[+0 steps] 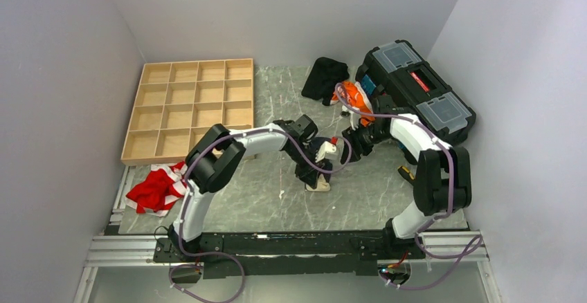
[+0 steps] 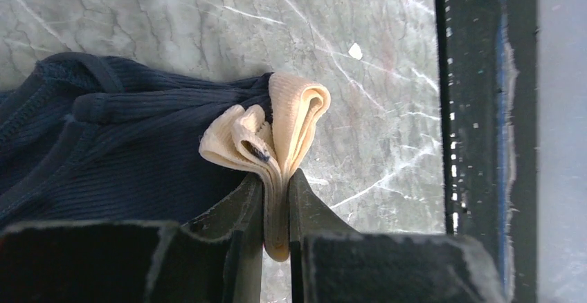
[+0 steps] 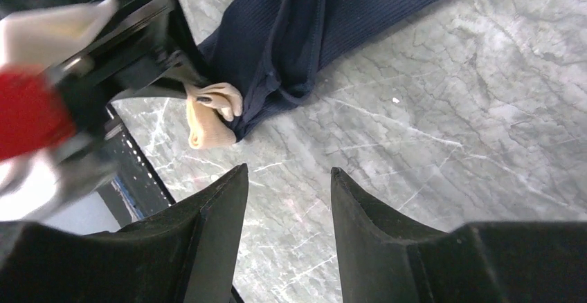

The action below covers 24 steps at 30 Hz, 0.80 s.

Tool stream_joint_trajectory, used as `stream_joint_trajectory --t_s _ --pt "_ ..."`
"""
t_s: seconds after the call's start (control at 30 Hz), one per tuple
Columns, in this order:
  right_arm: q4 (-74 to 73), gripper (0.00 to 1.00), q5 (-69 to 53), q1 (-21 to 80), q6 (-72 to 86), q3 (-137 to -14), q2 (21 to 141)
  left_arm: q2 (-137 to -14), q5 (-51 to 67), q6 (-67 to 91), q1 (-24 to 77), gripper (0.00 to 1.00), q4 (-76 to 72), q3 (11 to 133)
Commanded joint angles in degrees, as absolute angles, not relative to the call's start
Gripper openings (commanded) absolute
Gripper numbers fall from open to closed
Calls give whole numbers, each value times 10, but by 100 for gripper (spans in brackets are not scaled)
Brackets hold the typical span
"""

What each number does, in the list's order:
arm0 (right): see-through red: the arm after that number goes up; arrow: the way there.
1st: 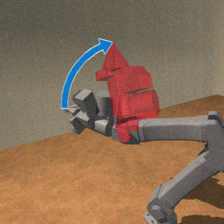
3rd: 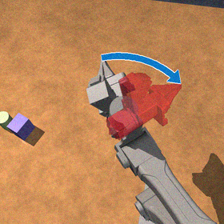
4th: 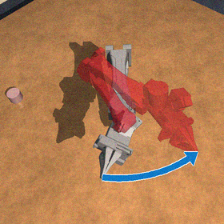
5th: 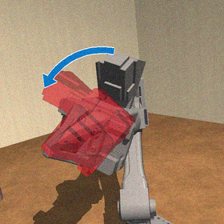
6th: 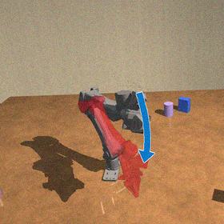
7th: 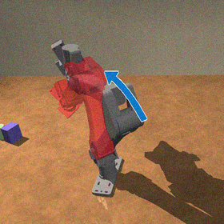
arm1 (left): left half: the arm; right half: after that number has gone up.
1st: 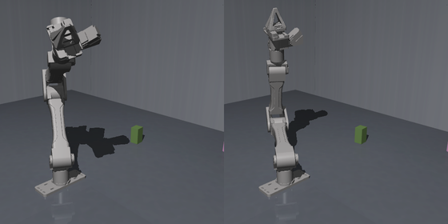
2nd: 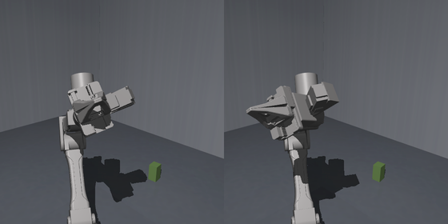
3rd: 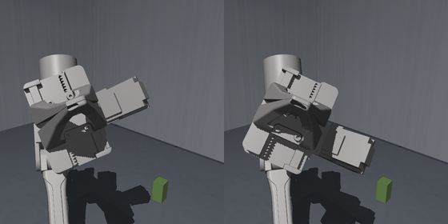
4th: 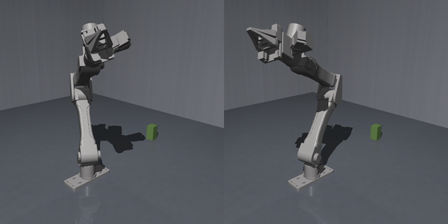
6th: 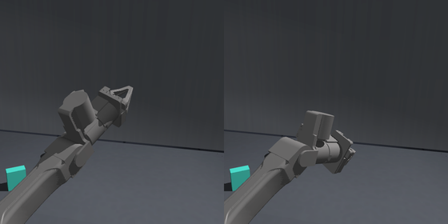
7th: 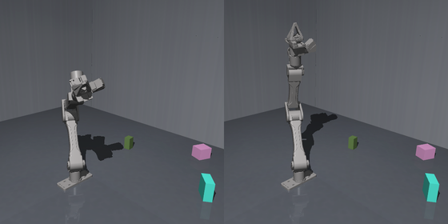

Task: Roll the underwear
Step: Roll the underwear to the center of the board.

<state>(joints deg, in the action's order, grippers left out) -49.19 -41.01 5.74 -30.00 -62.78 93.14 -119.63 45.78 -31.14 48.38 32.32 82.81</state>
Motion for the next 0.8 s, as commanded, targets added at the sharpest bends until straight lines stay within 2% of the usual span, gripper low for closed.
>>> stream_joint_trajectory --t_s 0.0,0.4,0.6,0.77 --pt "-437 50 -420 56 -285 -601 860 -1259 556 -310 460 0 417 880" --pt "-426 50 -367 89 -343 -520 722 -1395 650 -268 423 0 513 1012" --pt "-363 58 -209 258 -342 -465 677 -1438 670 -231 414 0 538 1055" --pt "-317 63 -108 364 -358 -439 694 -1474 701 -199 398 0 559 1088"
